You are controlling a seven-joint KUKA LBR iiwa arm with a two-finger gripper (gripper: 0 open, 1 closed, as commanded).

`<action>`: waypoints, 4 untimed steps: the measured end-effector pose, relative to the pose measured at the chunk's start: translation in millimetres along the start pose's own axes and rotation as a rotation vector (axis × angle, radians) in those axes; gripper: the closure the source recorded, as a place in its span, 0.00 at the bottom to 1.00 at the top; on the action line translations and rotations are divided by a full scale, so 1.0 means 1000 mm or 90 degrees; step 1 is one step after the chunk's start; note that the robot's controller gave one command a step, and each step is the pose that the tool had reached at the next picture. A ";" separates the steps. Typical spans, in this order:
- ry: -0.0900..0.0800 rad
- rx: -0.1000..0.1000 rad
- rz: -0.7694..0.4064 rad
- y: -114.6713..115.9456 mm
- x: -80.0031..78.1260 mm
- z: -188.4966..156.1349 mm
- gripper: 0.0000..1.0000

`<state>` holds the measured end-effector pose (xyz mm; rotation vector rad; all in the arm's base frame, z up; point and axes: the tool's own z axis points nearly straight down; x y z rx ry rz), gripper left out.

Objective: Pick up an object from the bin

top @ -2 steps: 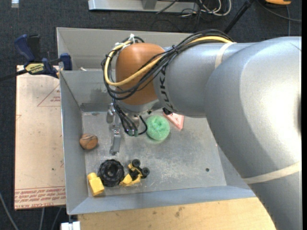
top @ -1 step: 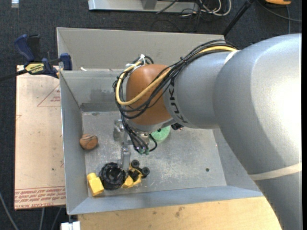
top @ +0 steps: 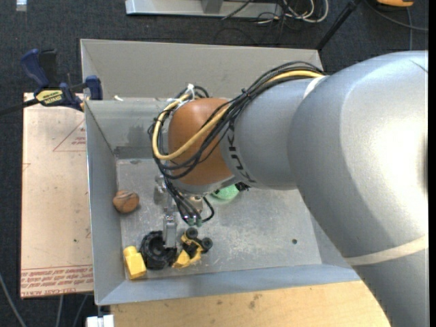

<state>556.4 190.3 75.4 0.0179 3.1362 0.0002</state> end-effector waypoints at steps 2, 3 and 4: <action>-0.003 -0.003 -0.105 -0.013 0.050 0.003 0.00; 0.002 -0.002 -0.172 -0.019 0.064 0.003 1.00; 0.005 -0.001 -0.189 -0.017 0.062 0.004 1.00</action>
Offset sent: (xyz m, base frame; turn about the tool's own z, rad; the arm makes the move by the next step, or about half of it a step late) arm -0.0621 -0.0216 -0.0054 -0.1912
